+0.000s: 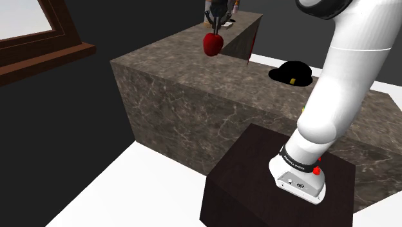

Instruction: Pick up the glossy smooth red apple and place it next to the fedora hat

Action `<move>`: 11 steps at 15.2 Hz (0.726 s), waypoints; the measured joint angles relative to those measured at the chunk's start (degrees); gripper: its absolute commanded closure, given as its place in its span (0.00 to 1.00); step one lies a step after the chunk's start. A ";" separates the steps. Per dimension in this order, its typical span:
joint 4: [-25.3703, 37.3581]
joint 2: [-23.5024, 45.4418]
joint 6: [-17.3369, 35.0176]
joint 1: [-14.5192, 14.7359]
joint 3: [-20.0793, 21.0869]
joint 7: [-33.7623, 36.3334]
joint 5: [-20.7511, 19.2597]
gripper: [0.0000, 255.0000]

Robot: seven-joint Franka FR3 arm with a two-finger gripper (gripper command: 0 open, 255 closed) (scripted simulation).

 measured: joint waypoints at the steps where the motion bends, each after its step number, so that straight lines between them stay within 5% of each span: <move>1: -0.68 -0.58 0.07 -0.39 -0.28 -0.68 -0.08 1.00; 11: -10.02 -7.60 1.52 -6.89 -5.48 -12.58 -1.78 1.00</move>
